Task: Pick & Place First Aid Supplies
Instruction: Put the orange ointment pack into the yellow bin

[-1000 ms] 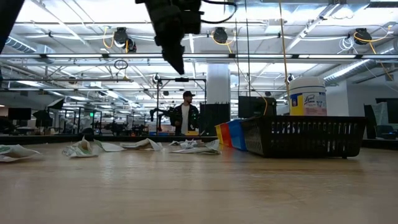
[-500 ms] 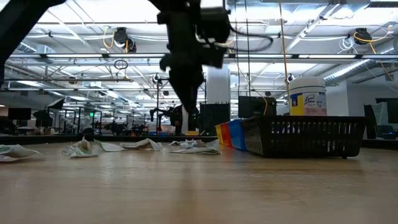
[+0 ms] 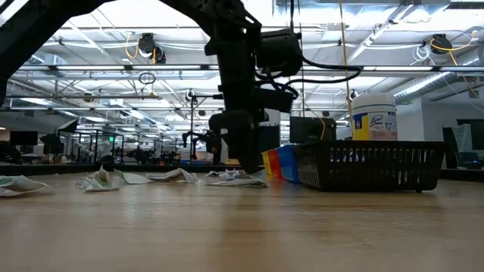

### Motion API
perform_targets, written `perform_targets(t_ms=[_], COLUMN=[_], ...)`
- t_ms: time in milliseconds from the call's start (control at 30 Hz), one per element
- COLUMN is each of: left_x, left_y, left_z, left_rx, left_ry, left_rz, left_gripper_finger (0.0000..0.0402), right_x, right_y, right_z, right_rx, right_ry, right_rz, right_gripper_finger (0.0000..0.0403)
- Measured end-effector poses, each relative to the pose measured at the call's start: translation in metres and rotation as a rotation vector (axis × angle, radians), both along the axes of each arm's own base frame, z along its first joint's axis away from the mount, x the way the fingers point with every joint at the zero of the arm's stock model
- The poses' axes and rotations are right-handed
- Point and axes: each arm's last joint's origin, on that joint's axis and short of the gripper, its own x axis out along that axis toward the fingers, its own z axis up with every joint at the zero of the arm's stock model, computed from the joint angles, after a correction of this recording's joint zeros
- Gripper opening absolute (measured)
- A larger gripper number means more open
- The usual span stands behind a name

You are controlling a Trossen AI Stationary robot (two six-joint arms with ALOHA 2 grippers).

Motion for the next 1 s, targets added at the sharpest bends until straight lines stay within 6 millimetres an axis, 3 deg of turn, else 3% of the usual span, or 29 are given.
perform_targets(t_ms=[233, 333, 500, 667, 833, 1000], left_x=[-0.001, 0.001, 0.000, -0.004, -0.014, -0.023], left_y=[-0.001, -0.002, -0.001, 0.013, 0.037, 0.060], left_z=[-0.013, -0.016, -0.016, -0.014, 0.015, 0.059], left_rx=[-0.044, -0.067, -0.081, -0.145, -0.280, -0.346], left_ry=[0.046, 0.041, 0.044, 0.055, -0.018, -0.268], left_rz=[-0.031, -0.054, -0.021, 0.066, 0.168, 0.180], left_gripper_finger=[0.0173, 0.0133, 0.0021, 0.0005, 0.0003, 0.0002], right_x=[0.000, 0.000, 0.000, 0.000, 0.000, 0.000], right_y=[0.000, 0.000, 0.000, 0.000, 0.000, 0.000], right_z=[0.000, 0.000, 0.000, 0.000, 0.000, 0.000], right_rx=[-0.003, -0.018, -0.025, -0.025, -0.025, -0.029], right_ry=[0.002, 0.006, 0.008, 0.008, 0.008, 0.010], right_rz=[0.000, -0.001, -0.001, -0.002, -0.002, -0.005], right_gripper_finger=[0.0212, 0.0212, 0.0212, 0.0212, 0.0212, 0.0212])
